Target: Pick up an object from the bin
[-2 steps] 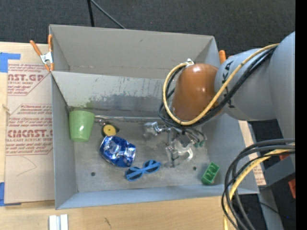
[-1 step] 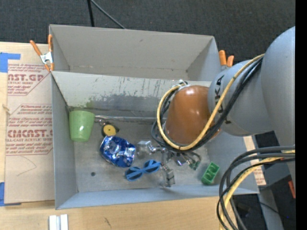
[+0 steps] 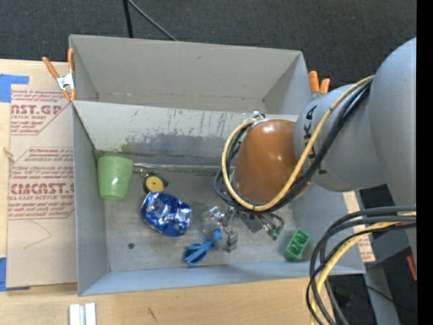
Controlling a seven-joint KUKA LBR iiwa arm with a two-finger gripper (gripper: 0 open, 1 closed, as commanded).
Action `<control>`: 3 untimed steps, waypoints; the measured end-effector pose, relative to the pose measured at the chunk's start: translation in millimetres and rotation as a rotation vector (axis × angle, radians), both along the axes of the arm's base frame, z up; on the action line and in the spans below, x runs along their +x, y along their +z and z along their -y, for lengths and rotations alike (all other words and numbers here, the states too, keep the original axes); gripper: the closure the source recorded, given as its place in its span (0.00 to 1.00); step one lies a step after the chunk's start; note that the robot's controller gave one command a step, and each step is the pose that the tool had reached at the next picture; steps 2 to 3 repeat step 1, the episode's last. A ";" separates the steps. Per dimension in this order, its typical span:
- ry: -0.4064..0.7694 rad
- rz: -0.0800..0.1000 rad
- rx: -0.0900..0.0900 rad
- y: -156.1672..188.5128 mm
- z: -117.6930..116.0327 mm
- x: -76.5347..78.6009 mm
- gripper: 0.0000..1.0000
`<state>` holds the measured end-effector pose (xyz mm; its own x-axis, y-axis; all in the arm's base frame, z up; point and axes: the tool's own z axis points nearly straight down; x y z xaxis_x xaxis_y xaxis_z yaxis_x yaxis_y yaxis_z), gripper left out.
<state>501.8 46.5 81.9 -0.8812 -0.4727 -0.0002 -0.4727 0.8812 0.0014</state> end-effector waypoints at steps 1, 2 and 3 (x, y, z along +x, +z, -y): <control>-0.022 0.010 0.000 162.7 9.8 -7.8 1.00; -0.022 0.010 0.000 162.7 9.8 -7.8 1.00; -0.022 0.010 0.000 162.7 9.8 -7.8 1.00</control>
Offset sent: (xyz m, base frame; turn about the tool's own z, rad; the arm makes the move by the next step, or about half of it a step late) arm -0.0096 -0.0104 0.1587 0.0214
